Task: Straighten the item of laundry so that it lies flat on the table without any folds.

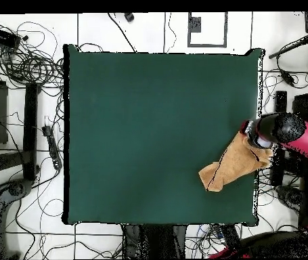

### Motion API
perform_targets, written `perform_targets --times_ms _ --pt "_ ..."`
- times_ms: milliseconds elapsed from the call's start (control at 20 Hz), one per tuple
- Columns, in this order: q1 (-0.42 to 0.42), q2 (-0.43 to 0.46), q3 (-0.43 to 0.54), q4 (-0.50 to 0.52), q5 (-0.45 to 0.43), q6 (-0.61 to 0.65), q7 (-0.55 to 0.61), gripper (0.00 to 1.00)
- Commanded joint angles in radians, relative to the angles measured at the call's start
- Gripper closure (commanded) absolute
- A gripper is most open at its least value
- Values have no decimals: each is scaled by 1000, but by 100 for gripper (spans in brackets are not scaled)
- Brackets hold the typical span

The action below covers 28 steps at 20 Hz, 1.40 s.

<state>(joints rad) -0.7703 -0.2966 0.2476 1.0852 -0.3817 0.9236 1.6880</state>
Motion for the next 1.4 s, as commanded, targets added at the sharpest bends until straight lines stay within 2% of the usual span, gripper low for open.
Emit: perform_targets --times_ms 50,400,600,1400 --pt "56 -180 48 94 78 171 -29 100" --pt "42 -248 71 55 138 300 -47 100" --pt "46 -256 76 8 160 363 -37 100" --pt "18 -219 70 -27 149 368 -97 100"
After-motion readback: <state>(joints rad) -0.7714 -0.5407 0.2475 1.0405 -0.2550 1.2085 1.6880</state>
